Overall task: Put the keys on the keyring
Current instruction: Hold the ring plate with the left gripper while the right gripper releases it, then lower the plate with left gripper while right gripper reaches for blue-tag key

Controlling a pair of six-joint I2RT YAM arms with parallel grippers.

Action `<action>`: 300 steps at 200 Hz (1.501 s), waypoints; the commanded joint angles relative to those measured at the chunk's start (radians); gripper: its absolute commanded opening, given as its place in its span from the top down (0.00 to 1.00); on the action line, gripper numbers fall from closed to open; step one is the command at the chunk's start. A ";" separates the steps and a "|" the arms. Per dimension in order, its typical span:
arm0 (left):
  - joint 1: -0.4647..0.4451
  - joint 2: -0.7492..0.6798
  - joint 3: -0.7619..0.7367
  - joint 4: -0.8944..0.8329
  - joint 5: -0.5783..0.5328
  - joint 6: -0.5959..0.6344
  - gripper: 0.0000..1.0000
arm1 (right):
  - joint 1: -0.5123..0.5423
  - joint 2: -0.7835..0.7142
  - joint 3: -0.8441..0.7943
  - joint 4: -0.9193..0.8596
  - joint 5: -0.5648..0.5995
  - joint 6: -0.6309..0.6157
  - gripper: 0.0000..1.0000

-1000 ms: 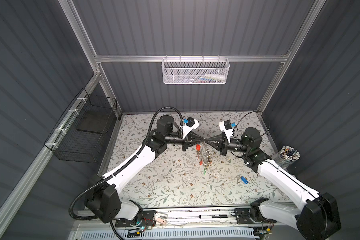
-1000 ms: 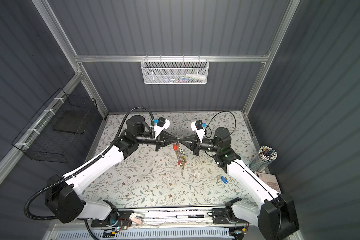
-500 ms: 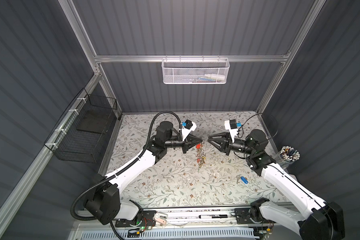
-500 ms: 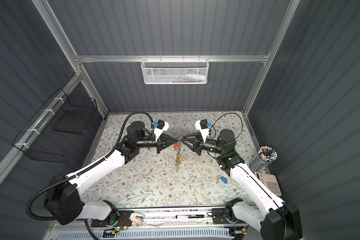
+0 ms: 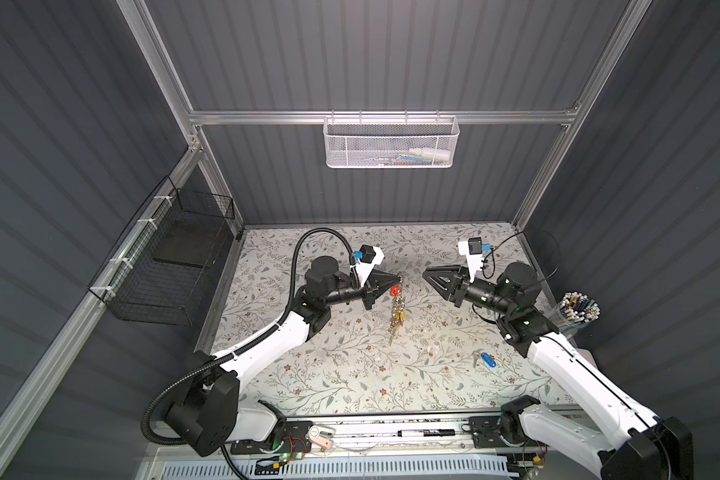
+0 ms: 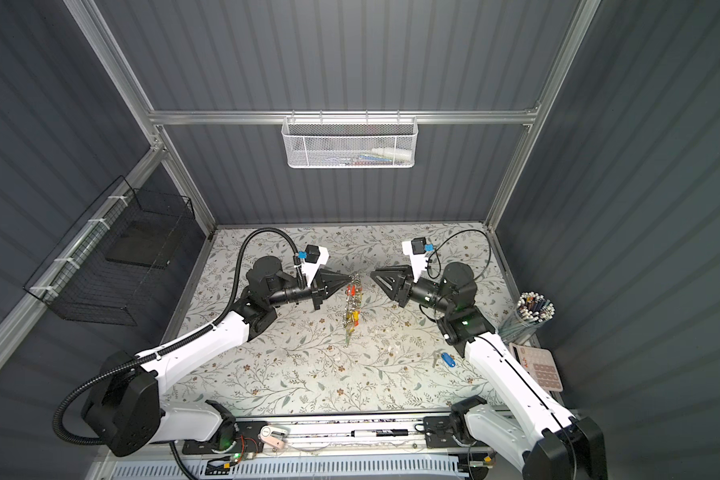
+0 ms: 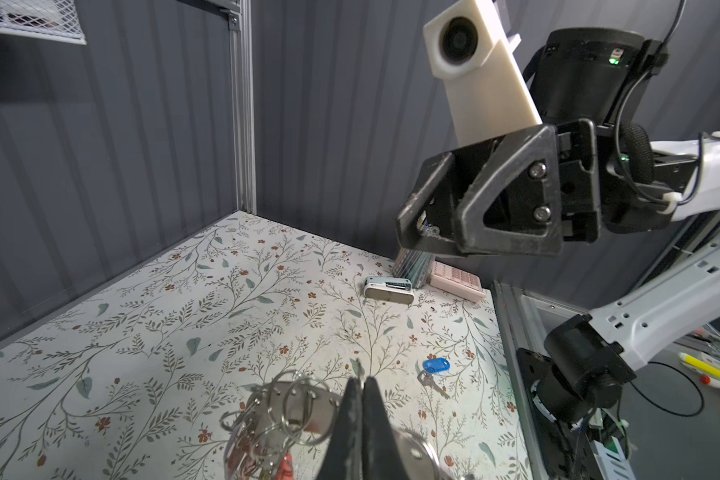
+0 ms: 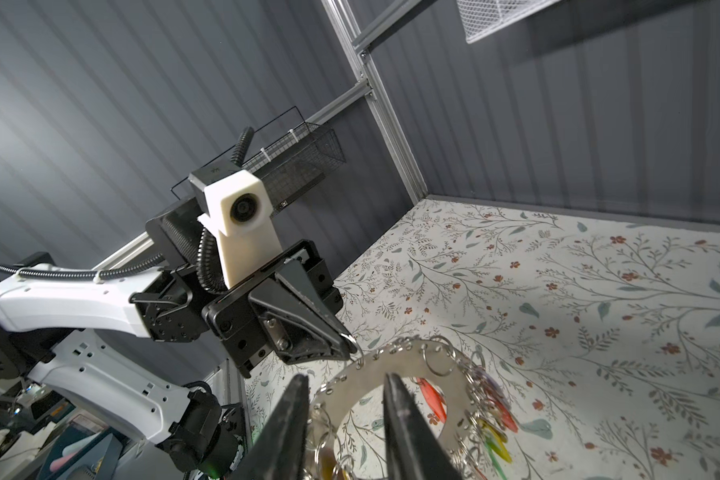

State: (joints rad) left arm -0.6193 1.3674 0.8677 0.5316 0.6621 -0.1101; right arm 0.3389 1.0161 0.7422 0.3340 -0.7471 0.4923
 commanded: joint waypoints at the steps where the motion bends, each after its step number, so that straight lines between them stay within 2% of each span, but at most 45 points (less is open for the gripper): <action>1: -0.021 -0.020 -0.030 0.180 -0.084 -0.006 1.00 | -0.002 -0.012 -0.015 -0.050 0.051 0.029 0.62; 52: -0.093 -0.008 -0.145 0.320 -0.230 0.131 1.00 | -0.002 -0.033 -0.027 -0.174 0.144 0.013 0.46; 75: -0.107 0.007 -0.185 0.361 -0.271 0.194 1.00 | -0.003 -0.042 -0.033 -0.246 0.201 -0.004 0.43; 131: -0.161 0.058 -0.221 0.321 -0.324 0.374 1.00 | -0.005 -0.056 -0.073 -0.334 0.298 0.006 0.35; 135: -0.163 0.058 -0.224 0.321 -0.357 0.380 1.00 | -0.005 -0.058 -0.076 -0.339 0.303 0.006 0.35; 180: -0.210 0.052 -0.248 0.267 -0.442 0.506 1.00 | -0.020 -0.100 -0.093 -0.452 0.400 0.025 0.29; 185: -0.216 0.051 -0.248 0.258 -0.449 0.521 1.00 | -0.021 -0.108 -0.097 -0.462 0.442 0.027 0.28; 212: -0.240 0.056 -0.247 0.231 -0.476 0.576 1.00 | -0.030 -0.119 -0.091 -0.554 0.512 0.035 0.26; 259: -0.284 0.058 -0.233 0.161 -0.521 0.670 1.00 | -0.058 -0.152 -0.112 -0.716 0.627 0.140 0.24; 289: -0.290 0.059 -0.235 0.160 -0.527 0.661 1.00 | -0.067 -0.189 -0.124 -0.919 0.834 0.273 0.24; 300: -0.289 0.058 -0.242 0.179 -0.532 0.633 1.00 | -0.070 -0.209 -0.143 -0.953 0.861 0.303 0.24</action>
State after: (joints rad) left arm -0.9039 1.4319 0.6186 0.6651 0.1524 0.5217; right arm 0.2771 0.8471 0.6373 -0.4335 -0.0605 0.6666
